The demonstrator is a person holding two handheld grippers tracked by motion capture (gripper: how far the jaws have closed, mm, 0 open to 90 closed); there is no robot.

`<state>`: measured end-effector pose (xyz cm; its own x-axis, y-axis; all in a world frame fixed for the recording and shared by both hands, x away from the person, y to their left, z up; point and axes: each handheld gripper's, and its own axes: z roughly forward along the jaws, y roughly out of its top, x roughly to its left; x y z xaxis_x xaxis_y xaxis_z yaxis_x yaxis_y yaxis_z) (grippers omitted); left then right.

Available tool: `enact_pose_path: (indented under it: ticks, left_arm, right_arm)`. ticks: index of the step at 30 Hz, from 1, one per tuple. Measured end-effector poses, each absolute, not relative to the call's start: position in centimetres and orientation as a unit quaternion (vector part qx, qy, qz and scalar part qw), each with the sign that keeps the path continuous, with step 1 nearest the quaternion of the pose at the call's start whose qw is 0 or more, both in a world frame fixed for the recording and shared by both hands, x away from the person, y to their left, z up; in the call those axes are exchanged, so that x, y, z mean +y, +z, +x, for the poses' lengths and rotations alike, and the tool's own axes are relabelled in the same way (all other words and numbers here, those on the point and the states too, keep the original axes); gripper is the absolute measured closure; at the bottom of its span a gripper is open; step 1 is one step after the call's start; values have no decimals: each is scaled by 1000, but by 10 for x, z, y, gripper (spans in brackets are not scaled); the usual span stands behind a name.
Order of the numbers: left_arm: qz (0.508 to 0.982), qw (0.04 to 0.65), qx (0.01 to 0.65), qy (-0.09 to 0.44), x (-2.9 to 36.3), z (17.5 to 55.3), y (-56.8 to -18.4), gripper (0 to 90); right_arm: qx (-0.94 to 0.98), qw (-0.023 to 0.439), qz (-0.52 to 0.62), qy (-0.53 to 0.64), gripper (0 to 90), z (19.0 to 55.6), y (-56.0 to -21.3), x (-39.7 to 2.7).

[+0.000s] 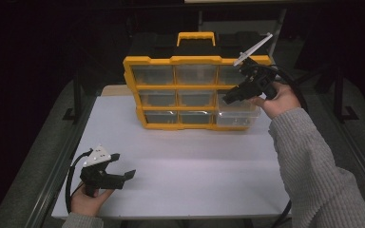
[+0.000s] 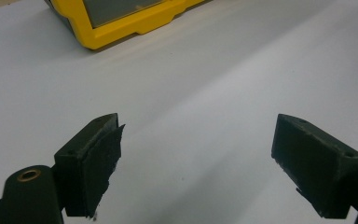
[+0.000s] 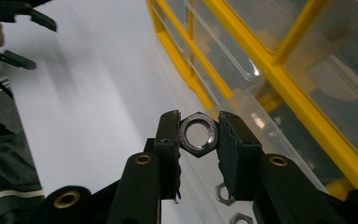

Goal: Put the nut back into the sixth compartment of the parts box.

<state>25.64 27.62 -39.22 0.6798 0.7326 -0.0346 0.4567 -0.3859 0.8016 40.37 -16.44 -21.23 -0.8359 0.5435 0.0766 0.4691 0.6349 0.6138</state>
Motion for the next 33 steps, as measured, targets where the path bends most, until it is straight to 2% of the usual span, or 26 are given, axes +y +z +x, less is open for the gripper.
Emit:
enact_pose_path:
  ticks: [33]
  left_arm:
    - [820,412,363,163,277,256,-392,153]
  right_arm:
    - [899,47,319,297,686,427,-265,-171]
